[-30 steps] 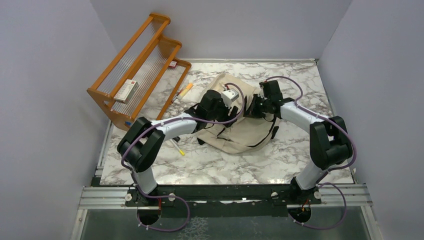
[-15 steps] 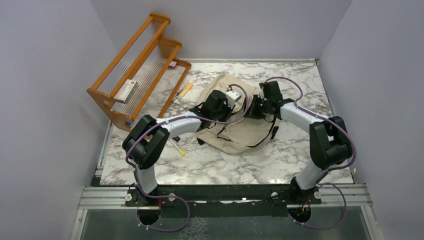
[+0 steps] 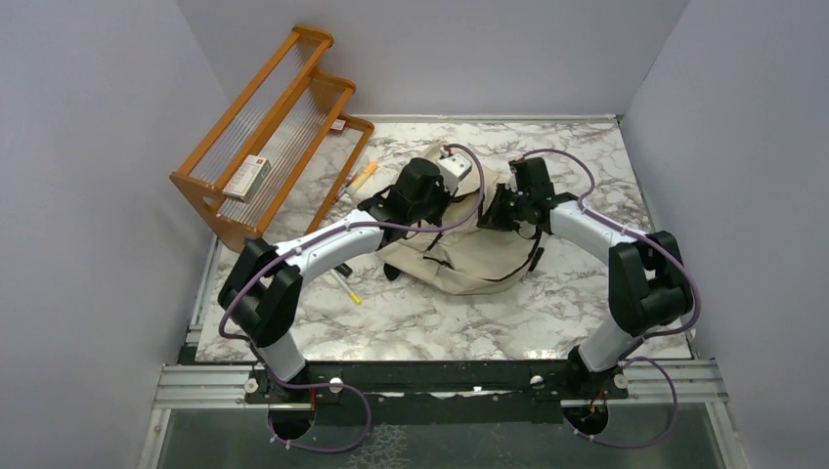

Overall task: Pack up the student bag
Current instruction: Unzip the student bag at the center of the board.

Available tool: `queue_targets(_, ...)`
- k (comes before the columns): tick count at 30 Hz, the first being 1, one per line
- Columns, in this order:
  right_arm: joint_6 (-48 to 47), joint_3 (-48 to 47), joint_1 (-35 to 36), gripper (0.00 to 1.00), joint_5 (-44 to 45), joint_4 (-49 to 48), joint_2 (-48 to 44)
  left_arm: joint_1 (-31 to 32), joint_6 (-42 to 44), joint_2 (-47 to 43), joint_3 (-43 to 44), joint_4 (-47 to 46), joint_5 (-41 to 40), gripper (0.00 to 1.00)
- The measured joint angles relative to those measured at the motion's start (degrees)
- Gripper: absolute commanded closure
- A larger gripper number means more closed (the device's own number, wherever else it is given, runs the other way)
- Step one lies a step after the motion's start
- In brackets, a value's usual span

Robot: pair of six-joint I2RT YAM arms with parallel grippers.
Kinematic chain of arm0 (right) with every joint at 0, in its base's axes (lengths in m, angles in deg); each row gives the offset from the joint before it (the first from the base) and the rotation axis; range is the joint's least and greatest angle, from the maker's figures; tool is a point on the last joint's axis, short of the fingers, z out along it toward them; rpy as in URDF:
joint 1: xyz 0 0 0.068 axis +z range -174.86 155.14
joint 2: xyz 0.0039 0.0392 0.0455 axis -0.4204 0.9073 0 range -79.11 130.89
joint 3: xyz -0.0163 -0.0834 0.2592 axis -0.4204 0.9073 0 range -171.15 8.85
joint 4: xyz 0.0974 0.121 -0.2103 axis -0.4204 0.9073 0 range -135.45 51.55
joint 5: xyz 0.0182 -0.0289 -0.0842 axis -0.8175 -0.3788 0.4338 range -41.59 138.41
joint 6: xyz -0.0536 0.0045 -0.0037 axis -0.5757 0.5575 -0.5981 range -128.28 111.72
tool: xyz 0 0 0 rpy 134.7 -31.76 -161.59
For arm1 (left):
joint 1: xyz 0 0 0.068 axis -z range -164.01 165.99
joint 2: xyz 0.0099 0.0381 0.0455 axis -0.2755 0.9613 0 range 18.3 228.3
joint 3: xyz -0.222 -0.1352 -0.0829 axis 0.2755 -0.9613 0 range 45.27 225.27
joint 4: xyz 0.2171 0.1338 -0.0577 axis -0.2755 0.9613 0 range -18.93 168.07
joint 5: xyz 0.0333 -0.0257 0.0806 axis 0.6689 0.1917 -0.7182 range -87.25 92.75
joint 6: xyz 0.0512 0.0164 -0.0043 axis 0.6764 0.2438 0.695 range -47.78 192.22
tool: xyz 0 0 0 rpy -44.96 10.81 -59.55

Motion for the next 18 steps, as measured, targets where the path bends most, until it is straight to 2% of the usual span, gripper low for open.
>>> queue_targets(9,2.4,0.0,0.1,1.0,7.6,0.9,-5.6,0.2,1.3,-0.1,5.1,1.8,-9.1,1.0)
queue_targets(18,3.3,0.7,-6.4,1.0,12.8,1.4,-10.8,0.6,2.6,10.4,19.9,2.9,-9.2,1.0)
